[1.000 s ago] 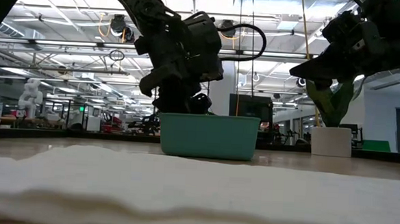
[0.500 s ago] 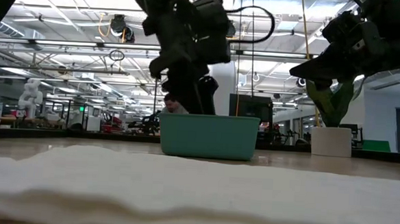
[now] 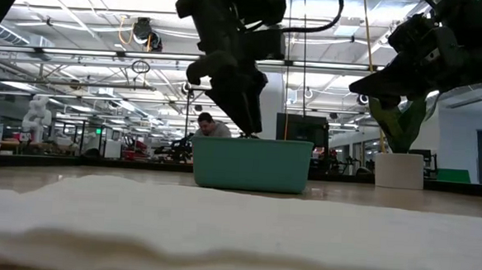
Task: Pick and placing Produce into tupperware
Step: Return to Home Position
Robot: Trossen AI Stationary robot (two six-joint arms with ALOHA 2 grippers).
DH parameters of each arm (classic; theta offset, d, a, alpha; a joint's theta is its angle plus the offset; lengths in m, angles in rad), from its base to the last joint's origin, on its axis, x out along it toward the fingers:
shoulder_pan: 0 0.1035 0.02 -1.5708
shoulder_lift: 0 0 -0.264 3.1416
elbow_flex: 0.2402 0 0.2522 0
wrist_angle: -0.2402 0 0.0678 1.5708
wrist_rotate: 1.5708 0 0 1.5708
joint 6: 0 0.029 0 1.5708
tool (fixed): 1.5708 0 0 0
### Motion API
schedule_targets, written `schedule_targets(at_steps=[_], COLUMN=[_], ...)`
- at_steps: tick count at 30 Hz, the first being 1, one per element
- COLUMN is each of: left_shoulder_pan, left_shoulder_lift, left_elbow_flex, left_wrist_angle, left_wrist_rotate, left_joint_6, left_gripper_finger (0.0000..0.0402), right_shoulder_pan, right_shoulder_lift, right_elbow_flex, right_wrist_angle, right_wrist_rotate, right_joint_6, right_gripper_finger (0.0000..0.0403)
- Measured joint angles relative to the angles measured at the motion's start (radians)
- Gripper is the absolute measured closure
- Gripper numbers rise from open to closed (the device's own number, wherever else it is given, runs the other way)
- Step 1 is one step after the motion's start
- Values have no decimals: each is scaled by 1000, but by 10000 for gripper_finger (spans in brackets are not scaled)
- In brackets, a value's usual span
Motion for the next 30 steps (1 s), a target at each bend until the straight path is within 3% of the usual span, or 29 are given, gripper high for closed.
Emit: schedule_targets(at_steps=[11,20,30], left_shoulder_pan=[-3,-1,-3], left_shoulder_lift=[-4,-98,-365], left_elbow_flex=[0,-1,-14], left_wrist_angle=[-22,-117,-166], left_wrist_rotate=[-9,-93,-62], left_joint_6=[40,9,-25], left_gripper_finger=[392,384,395], right_shoulder_pan=[0,0,2], right_shoulder_lift=[0,0,-3], right_elbow_flex=[0,0,0], right_wrist_angle=[0,9,70], right_wrist_rotate=[0,0,-3], right_joint_6=[0,0,-27], right_gripper_finger=[403,403,403])
